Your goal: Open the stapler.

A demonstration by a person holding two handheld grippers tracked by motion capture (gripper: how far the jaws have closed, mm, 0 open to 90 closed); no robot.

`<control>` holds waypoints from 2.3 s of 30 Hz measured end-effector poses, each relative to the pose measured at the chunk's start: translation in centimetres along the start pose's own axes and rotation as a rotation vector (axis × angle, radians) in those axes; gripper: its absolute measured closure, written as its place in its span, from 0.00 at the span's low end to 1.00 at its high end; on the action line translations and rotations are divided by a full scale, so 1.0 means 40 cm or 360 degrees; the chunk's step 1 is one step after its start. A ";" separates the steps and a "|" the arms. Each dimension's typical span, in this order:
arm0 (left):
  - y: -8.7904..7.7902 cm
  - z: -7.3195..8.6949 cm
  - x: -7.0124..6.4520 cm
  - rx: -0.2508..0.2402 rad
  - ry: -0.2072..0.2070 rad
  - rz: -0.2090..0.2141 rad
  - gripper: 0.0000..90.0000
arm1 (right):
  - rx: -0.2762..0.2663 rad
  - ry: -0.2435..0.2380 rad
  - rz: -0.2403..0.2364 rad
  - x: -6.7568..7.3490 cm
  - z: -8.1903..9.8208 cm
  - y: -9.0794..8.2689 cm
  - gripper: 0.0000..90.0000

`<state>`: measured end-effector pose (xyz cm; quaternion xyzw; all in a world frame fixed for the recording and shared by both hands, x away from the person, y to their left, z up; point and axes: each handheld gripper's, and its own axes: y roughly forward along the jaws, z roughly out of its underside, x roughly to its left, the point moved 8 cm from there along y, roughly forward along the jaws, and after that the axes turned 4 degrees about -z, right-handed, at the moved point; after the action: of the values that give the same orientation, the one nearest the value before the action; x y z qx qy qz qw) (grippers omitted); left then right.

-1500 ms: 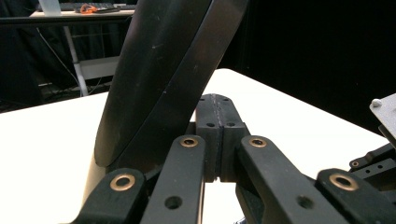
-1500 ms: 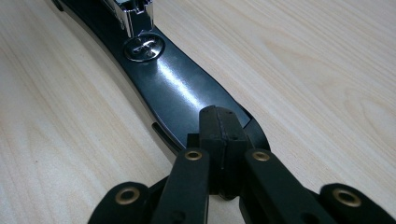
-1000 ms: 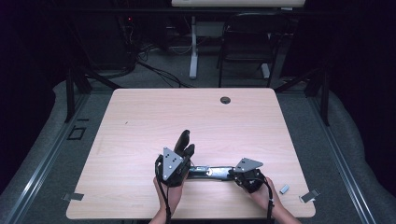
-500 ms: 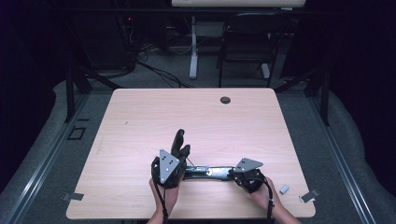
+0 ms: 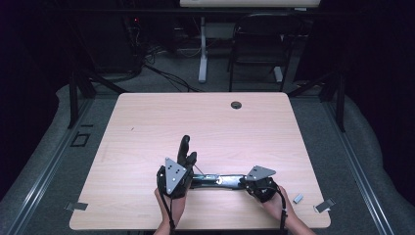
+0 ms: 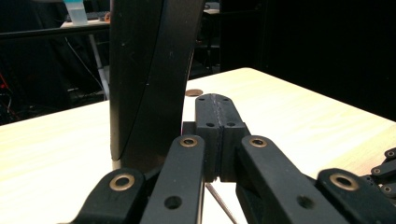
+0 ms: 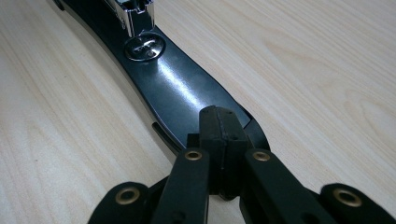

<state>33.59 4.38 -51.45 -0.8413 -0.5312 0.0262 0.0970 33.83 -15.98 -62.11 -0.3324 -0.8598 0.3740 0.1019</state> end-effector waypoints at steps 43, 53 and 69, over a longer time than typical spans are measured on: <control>-0.029 0.010 0.048 -0.0039 -0.0106 -0.0094 1.00 | -0.0008 0.0004 0.0014 0.001 -0.002 0.002 1.00; -0.059 0.053 0.185 -0.0025 -0.0419 -0.0267 0.98 | 0.0001 0.0007 0.0019 0.000 -0.001 0.002 1.00; -0.064 0.050 0.182 -0.0018 -0.0446 -0.0249 0.99 | -0.0001 0.0017 0.0022 -0.001 -0.002 0.002 1.00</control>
<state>34.19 12.23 -52.48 -0.7860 -0.6035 0.1327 0.0188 33.92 -15.92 -62.12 -0.3403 -0.8571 0.3726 0.1037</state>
